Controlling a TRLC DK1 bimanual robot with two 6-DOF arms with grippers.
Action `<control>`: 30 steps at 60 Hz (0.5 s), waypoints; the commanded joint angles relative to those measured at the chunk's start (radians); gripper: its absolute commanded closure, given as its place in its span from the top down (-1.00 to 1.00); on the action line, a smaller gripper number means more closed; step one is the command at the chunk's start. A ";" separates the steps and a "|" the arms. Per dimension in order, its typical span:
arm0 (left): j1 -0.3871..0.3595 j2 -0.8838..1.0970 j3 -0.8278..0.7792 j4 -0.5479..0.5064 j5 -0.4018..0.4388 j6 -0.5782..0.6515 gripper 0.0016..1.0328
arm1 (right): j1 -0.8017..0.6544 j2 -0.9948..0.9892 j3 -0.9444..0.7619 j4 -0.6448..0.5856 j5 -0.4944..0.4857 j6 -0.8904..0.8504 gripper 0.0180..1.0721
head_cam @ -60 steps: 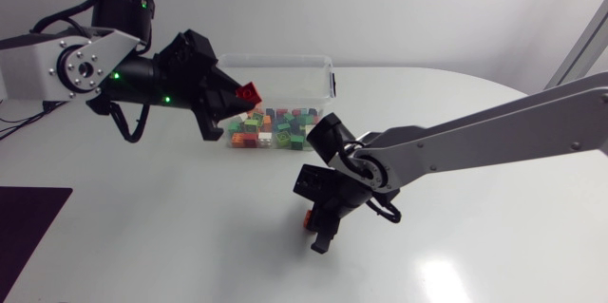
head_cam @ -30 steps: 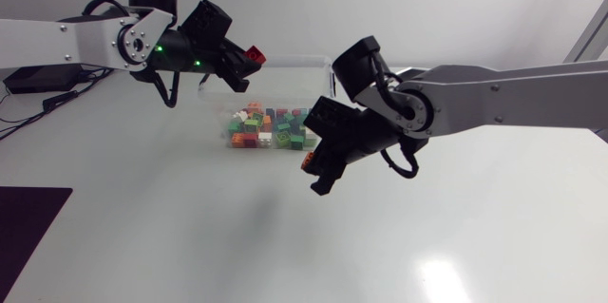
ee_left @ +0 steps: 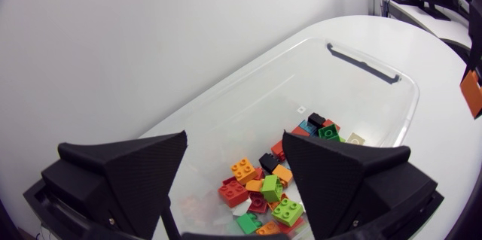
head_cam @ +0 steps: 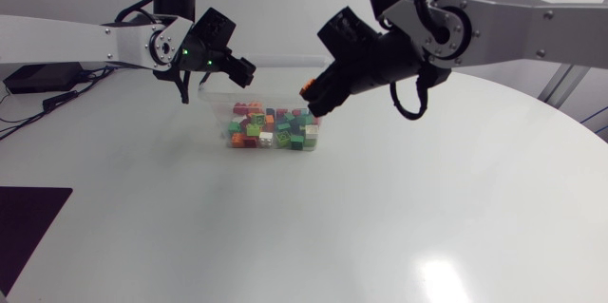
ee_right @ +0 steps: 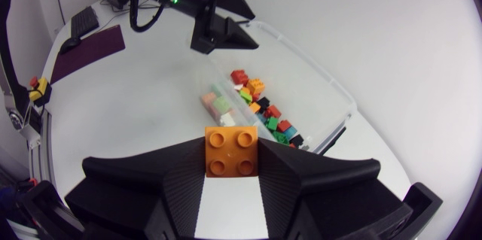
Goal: Place the duplo bricks in the container
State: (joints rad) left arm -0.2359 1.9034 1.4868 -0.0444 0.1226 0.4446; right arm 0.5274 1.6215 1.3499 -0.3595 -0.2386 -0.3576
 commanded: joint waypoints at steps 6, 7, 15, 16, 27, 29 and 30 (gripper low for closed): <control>0.044 0.036 0.110 -0.112 -0.023 -0.030 0.91 | 0.000 0.089 0.129 0.017 0.005 0.046 -0.43; 0.047 0.031 0.107 -0.114 -0.023 -0.030 0.91 | 0.000 0.098 0.141 0.017 0.009 0.046 -0.43; 0.084 -0.055 0.021 -0.101 -0.020 -0.037 0.91 | 0.002 0.149 0.206 0.057 0.015 0.063 -0.43; 0.089 -0.067 0.007 -0.097 -0.020 -0.037 0.91 | 0.002 0.155 0.210 0.062 0.015 0.063 -0.43; 0.115 -0.248 -0.169 0.029 -0.020 -0.061 0.91 | 0.003 0.225 0.282 0.111 0.027 0.082 -0.43; 0.118 -0.285 -0.189 0.029 -0.018 -0.075 0.91 | 0.003 0.247 0.298 0.125 0.028 0.088 -0.43; 0.119 -0.296 -0.195 0.029 -0.018 -0.078 0.91 | 0.002 0.258 0.305 0.128 0.028 0.089 -0.43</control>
State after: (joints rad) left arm -0.1223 1.6981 1.3380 -0.0387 0.1028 0.4088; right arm 0.5282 1.8252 1.6085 -0.2558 -0.2123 -0.3008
